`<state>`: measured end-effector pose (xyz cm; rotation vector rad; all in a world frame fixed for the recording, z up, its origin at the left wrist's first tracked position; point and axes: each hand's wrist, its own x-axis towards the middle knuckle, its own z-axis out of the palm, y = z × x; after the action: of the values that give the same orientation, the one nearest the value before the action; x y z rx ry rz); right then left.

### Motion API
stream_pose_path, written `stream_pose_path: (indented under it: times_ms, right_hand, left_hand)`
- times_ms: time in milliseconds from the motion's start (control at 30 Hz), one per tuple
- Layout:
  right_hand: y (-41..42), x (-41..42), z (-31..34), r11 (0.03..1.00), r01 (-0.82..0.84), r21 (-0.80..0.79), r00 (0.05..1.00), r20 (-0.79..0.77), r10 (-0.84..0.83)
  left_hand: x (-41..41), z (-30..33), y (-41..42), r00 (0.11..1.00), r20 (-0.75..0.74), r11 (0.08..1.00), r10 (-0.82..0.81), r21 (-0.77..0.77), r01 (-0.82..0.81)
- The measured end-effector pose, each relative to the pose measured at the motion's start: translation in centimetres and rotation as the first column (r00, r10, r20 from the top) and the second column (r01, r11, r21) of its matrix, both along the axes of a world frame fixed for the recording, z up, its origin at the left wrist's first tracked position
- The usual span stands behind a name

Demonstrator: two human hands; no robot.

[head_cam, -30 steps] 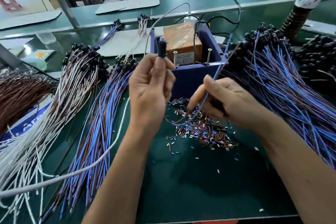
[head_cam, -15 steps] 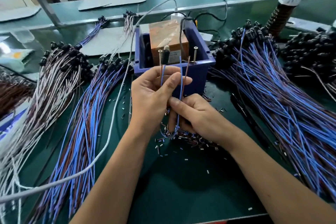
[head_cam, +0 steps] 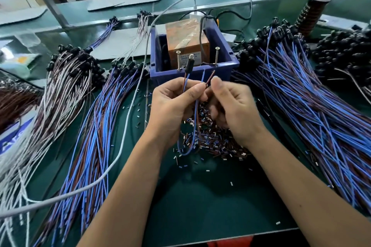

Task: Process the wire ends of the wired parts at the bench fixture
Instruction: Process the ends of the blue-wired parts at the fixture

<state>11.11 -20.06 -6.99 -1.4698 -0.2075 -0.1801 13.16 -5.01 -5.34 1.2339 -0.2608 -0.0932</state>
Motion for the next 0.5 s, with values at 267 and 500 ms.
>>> stream_pose_path:
  times_ms: [267, 500]
  right_hand:
    - [-0.4, 0.0, 0.8, 0.975, 0.098, 0.202, 0.995, -0.015, -0.097]
    - [-0.6, -0.2, 1.3, 0.969, 0.150, 0.195, 0.988, 0.016, -0.156]
  left_hand:
    - [0.1, -0.4, -0.2, 1.000, 0.004, 0.990, -0.020, 0.140, 0.019]
    - [0.2, -0.5, -0.1, 0.996, 0.028, 0.985, -0.083, 0.155, 0.078]
